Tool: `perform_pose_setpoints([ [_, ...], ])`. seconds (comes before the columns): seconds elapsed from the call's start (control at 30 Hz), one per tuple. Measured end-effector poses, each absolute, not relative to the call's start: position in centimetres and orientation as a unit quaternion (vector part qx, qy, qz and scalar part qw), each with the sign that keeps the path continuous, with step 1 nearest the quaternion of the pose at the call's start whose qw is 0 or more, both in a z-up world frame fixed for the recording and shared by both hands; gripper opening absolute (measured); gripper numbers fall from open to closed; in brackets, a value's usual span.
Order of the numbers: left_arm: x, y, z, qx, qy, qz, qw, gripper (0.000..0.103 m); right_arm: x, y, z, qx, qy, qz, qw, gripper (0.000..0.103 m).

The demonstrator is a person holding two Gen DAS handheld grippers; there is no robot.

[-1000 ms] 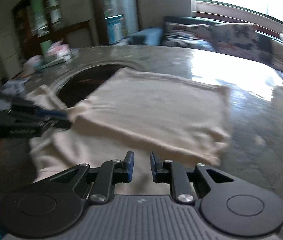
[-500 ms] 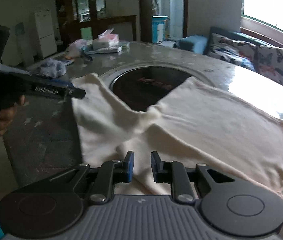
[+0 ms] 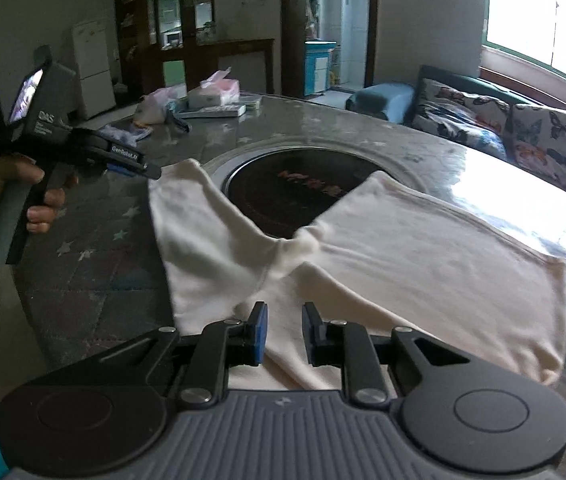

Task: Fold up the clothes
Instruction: 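Grasp the other sleeve cuff with the left gripper, then fold the held sleeve across the body and open the left gripper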

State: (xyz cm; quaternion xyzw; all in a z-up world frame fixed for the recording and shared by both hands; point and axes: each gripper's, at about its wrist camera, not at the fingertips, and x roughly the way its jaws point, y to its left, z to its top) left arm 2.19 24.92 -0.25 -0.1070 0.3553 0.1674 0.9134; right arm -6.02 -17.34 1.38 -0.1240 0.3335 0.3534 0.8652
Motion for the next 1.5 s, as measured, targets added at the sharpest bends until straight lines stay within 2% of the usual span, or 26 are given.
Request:
perform_pose_setpoints([
  [0.03,2.4,25.1,-0.5,-0.112,0.359,0.169,0.911,0.038,-6.0,-17.7,1.4,-0.120,0.334,0.351,0.866,0.019],
  [0.2,2.5,25.5,-1.2,-0.123,0.355,0.178,0.910,0.010,-6.2,-18.9,1.6,-0.108,0.337,0.338,0.872,0.019],
  [0.3,2.1,25.5,-0.4,-0.143,0.343,0.165,0.913,0.005,-6.3,-19.8,1.6,-0.099,0.336,0.329,0.877,0.019],
  [0.5,0.9,20.7,4.6,-0.132,0.293,0.070,0.944,0.005,-6.5,-22.5,1.8,-0.072,0.333,0.297,0.892,0.019],
  [0.67,0.9,13.3,8.0,-0.099,0.267,-0.050,0.957,0.005,-6.7,-25.6,1.8,-0.039,0.331,0.264,0.905,0.019],
  [0.83,0.4,5.5,9.1,-0.062,0.265,-0.165,0.948,0.005,-7.2,-28.8,1.6,-0.008,0.328,0.230,0.916,0.019],
  [1.03,0.6,-2.1,6.8,-0.026,0.293,-0.262,0.919,0.005,-7.5,-31.9,0.8,0.020,0.332,0.193,0.923,0.019],
  [1.27,0.5,-5.3,2.6,0.002,0.357,-0.304,0.883,0.012,-7.5,-34.1,0.0,0.049,0.343,0.168,0.923,0.019],
  [1.33,0.3,-4.0,2.6,0.008,0.351,-0.298,0.888,0.021,-7.4,-34.1,0.2,0.053,0.342,0.171,0.923,0.019],
  [1.4,0.2,-2.2,2.9,0.013,0.339,-0.287,0.896,0.037,-7.3,-34.0,0.4,0.056,0.341,0.176,0.922,0.019],
  [1.5,-0.2,1.1,2.8,0.026,0.326,-0.249,0.912,0.039,-6.7,-33.4,0.2,0.056,0.342,0.187,0.919,0.019],
])
